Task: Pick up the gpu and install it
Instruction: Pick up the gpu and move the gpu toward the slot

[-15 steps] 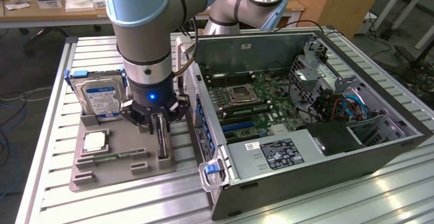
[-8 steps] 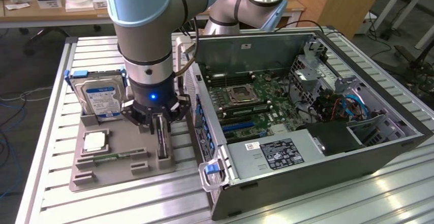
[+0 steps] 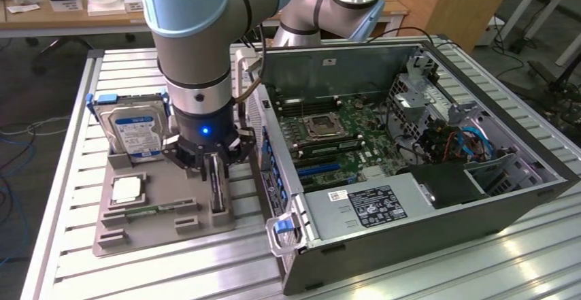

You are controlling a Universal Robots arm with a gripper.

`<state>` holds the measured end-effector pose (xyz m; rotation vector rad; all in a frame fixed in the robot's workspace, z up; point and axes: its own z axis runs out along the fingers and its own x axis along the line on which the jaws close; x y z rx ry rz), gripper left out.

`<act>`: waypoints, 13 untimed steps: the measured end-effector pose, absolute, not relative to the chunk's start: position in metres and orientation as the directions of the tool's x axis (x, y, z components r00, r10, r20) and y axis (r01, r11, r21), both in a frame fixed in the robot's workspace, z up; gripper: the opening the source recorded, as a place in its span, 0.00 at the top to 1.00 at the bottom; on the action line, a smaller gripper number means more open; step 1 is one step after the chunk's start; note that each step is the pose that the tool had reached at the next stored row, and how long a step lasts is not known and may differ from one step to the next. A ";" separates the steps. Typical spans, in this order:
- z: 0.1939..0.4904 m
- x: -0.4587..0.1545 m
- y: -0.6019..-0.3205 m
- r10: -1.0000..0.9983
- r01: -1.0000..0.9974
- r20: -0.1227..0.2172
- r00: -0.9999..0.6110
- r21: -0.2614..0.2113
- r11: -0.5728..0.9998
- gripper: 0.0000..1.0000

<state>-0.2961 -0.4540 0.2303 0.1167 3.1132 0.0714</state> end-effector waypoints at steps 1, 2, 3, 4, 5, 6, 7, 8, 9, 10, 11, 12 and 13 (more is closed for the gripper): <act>0.230 -0.296 -0.454 0.075 0.074 -0.024 -0.997 0.047 0.996 0.57; 0.230 -0.296 -0.454 0.075 0.074 -0.024 -0.997 0.047 0.996 0.57; 0.230 -0.296 -0.454 0.075 0.074 -0.024 -0.997 0.047 0.996 0.57; 0.230 -0.296 -0.454 0.075 0.074 -0.024 -0.997 0.047 0.996 0.57; 0.230 -0.296 -0.454 0.075 0.074 -0.024 -0.997 0.047 0.996 0.57; 0.230 -0.296 -0.454 0.075 0.074 -0.024 -0.997 0.047 0.996 0.58; 0.230 -0.296 -0.454 0.075 0.074 -0.024 -0.997 0.047 0.996 0.58; 0.230 -0.296 -0.454 0.075 0.074 -0.024 -0.997 0.047 0.996 0.65; 0.230 -0.296 -0.454 0.075 0.074 -0.024 -0.997 0.047 0.996 0.65; 0.230 -0.296 -0.454 0.075 0.074 -0.024 -0.997 0.047 0.996 0.65; 0.230 -0.296 -0.454 0.075 0.074 -0.024 -0.997 0.047 0.996 0.65; 0.230 -0.296 -0.454 0.075 0.074 -0.024 -0.997 0.047 0.996 0.65; 0.230 -0.296 -0.454 0.075 0.074 -0.024 -0.997 0.047 0.996 0.65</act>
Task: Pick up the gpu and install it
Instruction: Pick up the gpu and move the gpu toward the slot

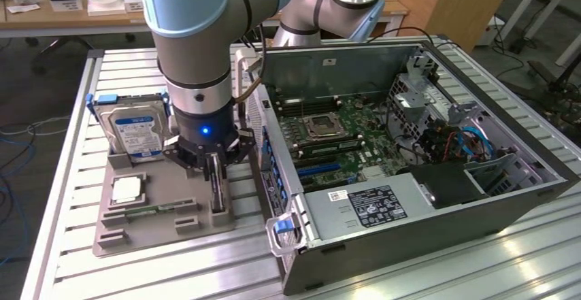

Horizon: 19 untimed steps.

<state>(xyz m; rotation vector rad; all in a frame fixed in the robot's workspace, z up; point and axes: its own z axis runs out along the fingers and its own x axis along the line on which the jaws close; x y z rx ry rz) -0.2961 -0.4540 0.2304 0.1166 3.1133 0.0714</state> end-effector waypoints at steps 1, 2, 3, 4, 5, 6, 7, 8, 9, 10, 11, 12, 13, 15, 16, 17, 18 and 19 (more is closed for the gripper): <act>0.230 -0.296 -0.454 0.075 0.074 -0.024 -0.997 0.047 0.996 0.65; 0.230 -0.296 -0.454 0.075 0.074 -0.024 -0.997 0.047 0.996 0.65; 0.230 -0.296 -0.454 0.075 0.074 -0.024 -0.997 0.047 0.996 0.65; 0.230 -0.296 -0.454 0.075 0.074 -0.024 -0.997 0.047 0.996 0.65; 0.230 -0.296 -0.454 0.075 0.074 -0.024 -0.997 0.047 0.996 0.65; 0.230 -0.296 -0.454 0.075 0.074 -0.024 -0.997 0.047 0.996 0.65; 0.230 -0.296 -0.454 0.075 0.074 -0.024 -0.997 0.047 0.996 0.65; 0.230 -0.296 -0.454 0.075 0.074 -0.023 -0.997 0.047 0.996 0.67; 0.230 -0.296 -0.454 0.075 0.074 -0.023 -0.997 0.047 0.996 0.67; 0.230 -0.296 -0.454 0.075 0.074 -0.024 -0.997 0.047 0.996 0.73; 0.230 -0.296 -0.454 0.075 0.074 -0.024 -0.997 0.047 0.996 0.73; 0.230 -0.296 -0.454 0.075 0.074 -0.024 -0.997 0.047 0.996 0.73; 0.230 -0.296 -0.454 0.075 0.074 -0.024 -0.997 0.047 0.996 0.73; 0.230 -0.296 -0.454 0.075 0.074 -0.024 -0.997 0.047 0.996 0.73; 0.230 -0.296 -0.454 0.075 0.074 -0.024 -0.997 0.047 0.996 0.73; 0.230 -0.296 -0.454 0.075 0.074 -0.024 -0.997 0.047 0.996 0.73; 0.230 -0.296 -0.454 0.075 0.074 -0.024 -0.997 0.047 0.996 0.73; 0.230 -0.296 -0.454 0.075 0.074 -0.024 -0.997 0.047 0.996 0.73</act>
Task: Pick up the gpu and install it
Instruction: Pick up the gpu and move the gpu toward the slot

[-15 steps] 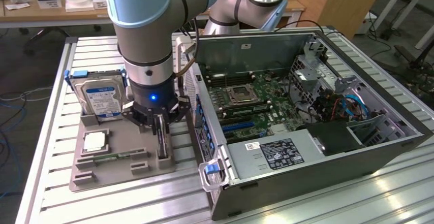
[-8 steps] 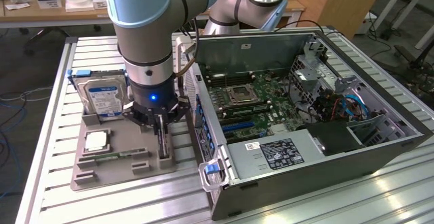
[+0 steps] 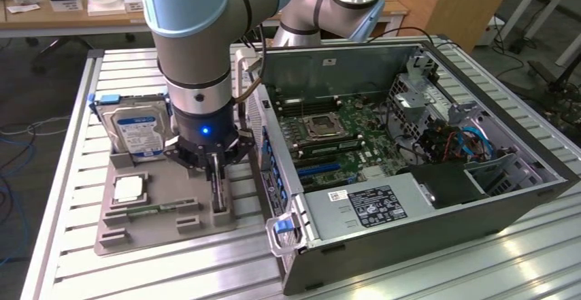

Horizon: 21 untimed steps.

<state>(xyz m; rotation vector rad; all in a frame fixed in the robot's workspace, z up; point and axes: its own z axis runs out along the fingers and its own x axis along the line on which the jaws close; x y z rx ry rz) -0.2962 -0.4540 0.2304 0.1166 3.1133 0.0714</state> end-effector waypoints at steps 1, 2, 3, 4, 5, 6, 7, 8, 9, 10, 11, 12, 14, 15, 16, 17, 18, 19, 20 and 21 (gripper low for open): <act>0.230 -0.296 -0.454 0.074 0.073 -0.024 -0.997 0.047 0.996 0.73; 0.230 -0.296 -0.454 0.067 0.065 -0.024 -0.998 0.047 0.997 0.73; 0.230 -0.296 -0.454 0.052 0.051 -0.024 -0.998 0.047 0.998 0.73; 0.230 -0.296 -0.454 0.036 0.035 -0.024 -0.999 0.046 0.998 0.73; 0.230 -0.296 -0.454 0.023 0.022 -0.023 -0.999 0.047 0.999 0.73; 0.230 -0.296 -0.454 0.019 0.018 -0.023 -1.000 0.046 0.999 0.73; 0.230 -0.296 -0.454 0.019 0.018 -0.023 -1.000 0.047 0.999 0.73; 0.230 -0.296 -0.454 0.019 0.018 -0.023 -1.000 0.047 0.999 0.73; 0.230 -0.296 -0.454 0.019 0.018 -0.024 -1.000 0.047 0.999 0.73; 0.230 -0.296 -0.454 0.019 0.017 -0.023 -1.000 0.047 0.999 0.73; 0.230 -0.296 -0.454 0.019 0.017 -0.024 -1.000 0.047 0.999 0.73; 0.230 -0.296 -0.454 0.018 0.017 -0.024 -1.000 0.047 0.999 0.73; 0.230 -0.296 -0.454 0.018 0.017 -0.024 -1.000 0.047 0.999 0.73; 0.230 -0.296 -0.454 0.018 0.017 -0.024 -1.000 0.047 0.999 0.73; 0.230 -0.296 -0.454 0.018 0.017 -0.024 -1.000 0.047 0.999 0.73; 0.231 -0.296 -0.454 0.018 0.017 -0.024 -1.000 0.047 0.999 0.73; 0.232 -0.296 -0.454 0.018 0.017 -0.024 -1.000 0.047 0.999 0.73; 0.233 -0.296 -0.454 0.018 0.017 -0.024 -1.000 0.047 0.999 0.73; 0.235 -0.296 -0.454 0.018 0.017 -0.024 -1.000 0.047 0.999 0.73; 0.237 -0.296 -0.454 0.018 0.017 -0.024 -1.000 0.047 0.999 0.73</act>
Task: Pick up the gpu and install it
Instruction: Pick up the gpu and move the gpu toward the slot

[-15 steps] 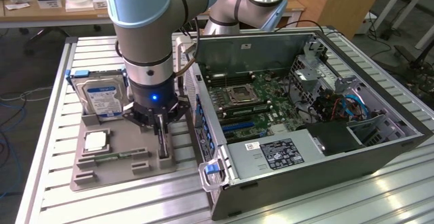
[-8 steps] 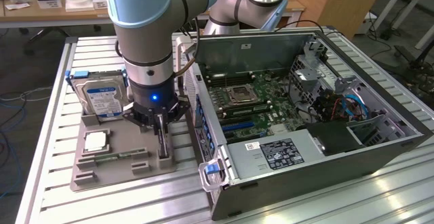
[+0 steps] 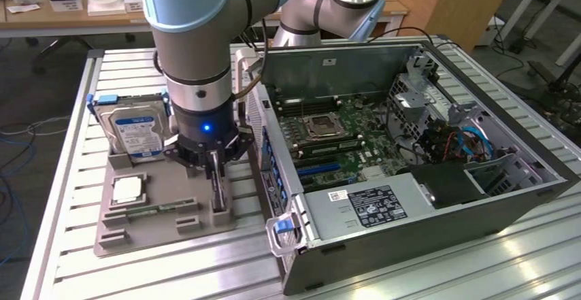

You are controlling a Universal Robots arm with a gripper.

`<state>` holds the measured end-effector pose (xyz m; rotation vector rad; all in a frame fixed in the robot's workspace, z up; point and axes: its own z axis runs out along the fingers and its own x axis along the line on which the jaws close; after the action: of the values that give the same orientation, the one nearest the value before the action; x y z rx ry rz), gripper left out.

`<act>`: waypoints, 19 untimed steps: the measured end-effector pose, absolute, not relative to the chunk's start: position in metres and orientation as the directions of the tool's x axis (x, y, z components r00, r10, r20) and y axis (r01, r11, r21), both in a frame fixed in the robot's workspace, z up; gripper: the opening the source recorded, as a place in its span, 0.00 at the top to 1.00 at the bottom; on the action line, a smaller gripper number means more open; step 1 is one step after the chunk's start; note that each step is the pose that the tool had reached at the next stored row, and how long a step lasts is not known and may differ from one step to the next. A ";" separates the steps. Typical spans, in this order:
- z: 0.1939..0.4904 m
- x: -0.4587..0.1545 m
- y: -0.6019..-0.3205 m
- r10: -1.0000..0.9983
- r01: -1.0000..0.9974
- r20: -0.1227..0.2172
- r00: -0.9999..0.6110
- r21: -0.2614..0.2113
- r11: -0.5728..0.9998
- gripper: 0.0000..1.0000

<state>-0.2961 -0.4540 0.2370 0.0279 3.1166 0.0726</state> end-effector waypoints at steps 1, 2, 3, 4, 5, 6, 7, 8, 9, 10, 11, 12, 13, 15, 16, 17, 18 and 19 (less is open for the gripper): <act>0.239 -0.296 -0.454 0.018 0.017 -0.024 -1.000 0.047 0.999 0.73; 0.241 -0.296 -0.454 0.018 0.017 -0.024 -1.000 0.047 0.999 0.73; 0.244 -0.296 -0.454 0.018 0.017 -0.024 -1.000 0.047 0.999 0.73; 0.246 -0.296 -0.454 0.018 0.017 -0.024 -1.000 0.047 0.999 0.73; 0.248 -0.296 -0.454 0.018 0.017 -0.024 -1.000 0.047 0.999 0.73; 0.250 -0.296 -0.454 0.018 0.017 -0.024 -1.000 0.047 0.999 0.73; 0.252 -0.296 -0.454 0.019 0.017 -0.024 -1.000 0.047 0.999 0.73; 0.254 -0.296 -0.454 0.018 0.017 -0.024 -1.000 0.047 0.999 0.73; 0.256 -0.296 -0.454 0.018 0.017 -0.024 -1.000 0.047 0.999 0.73; 0.258 -0.296 -0.454 0.018 0.017 -0.024 -1.000 0.047 0.999 0.73; 0.259 -0.296 -0.454 0.018 0.017 -0.024 -1.000 0.047 0.999 0.73; 0.261 -0.296 -0.454 0.018 0.017 -0.024 -1.000 0.047 0.999 0.73; 0.262 -0.296 -0.454 0.018 0.017 -0.024 -1.000 0.047 0.999 0.73; 0.266 -0.296 -0.454 0.018 0.017 -0.024 -1.000 0.047 0.999 0.73; 0.268 -0.296 -0.454 0.019 0.017 -0.024 -1.000 0.047 0.999 0.73; 0.270 -0.296 -0.454 0.018 0.017 -0.024 -1.000 0.047 0.999 0.73; 0.272 -0.296 -0.454 0.018 0.017 -0.024 -1.000 0.047 0.999 0.73; 0.274 -0.296 -0.454 0.018 0.017 -0.024 -1.000 0.047 0.999 0.73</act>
<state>-0.2962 -0.4540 0.2745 0.0280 3.1166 0.0724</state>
